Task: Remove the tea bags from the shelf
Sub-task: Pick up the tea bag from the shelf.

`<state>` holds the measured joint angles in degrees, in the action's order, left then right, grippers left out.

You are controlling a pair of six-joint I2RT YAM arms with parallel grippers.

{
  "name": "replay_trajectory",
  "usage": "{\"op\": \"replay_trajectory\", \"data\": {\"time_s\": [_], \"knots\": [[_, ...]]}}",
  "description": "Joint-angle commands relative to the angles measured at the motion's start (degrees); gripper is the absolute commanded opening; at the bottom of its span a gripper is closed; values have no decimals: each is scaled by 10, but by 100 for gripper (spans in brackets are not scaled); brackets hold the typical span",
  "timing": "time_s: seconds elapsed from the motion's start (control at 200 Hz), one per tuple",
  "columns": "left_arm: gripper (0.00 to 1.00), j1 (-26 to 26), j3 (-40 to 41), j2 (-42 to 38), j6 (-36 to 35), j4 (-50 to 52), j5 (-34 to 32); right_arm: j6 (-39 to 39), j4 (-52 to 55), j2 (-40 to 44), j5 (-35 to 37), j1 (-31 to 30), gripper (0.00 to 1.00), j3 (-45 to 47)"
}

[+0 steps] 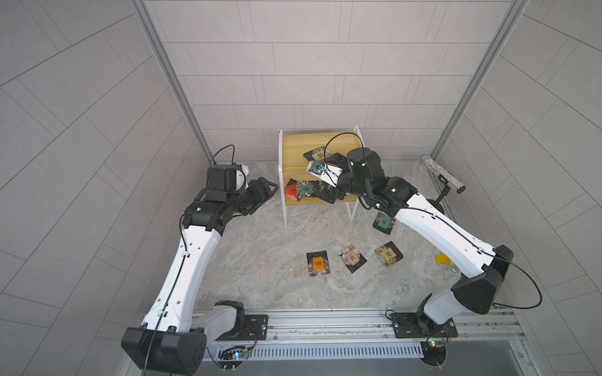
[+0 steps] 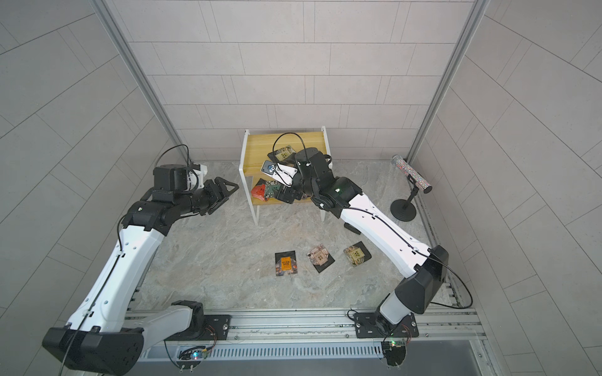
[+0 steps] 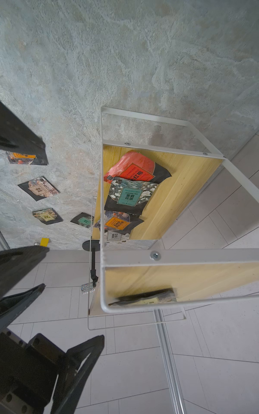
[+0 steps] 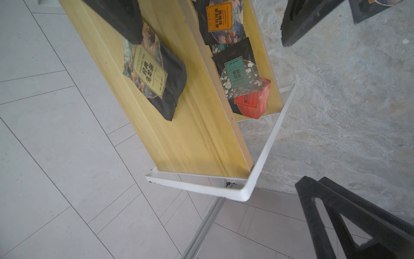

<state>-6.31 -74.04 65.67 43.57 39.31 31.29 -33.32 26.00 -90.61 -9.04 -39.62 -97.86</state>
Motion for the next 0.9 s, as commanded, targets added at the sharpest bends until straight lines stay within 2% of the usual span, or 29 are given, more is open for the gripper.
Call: {"op": "replay_trajectory", "data": {"time_s": [0.0,0.3,0.525,0.896], "knots": [[72,-3,-3,-5,-1,-8,-1,-21,10,-23,2,4,99,-32],[72,-3,9,-6,-3,-8,-11,-17,15,-86,14,12,98,-85],[71,-2,17,-9,-6,-9,-18,-11,23,-88,17,12,82,-77],[71,-2,31,-7,4,-23,-13,-6,34,-48,20,10,65,-40]]}}
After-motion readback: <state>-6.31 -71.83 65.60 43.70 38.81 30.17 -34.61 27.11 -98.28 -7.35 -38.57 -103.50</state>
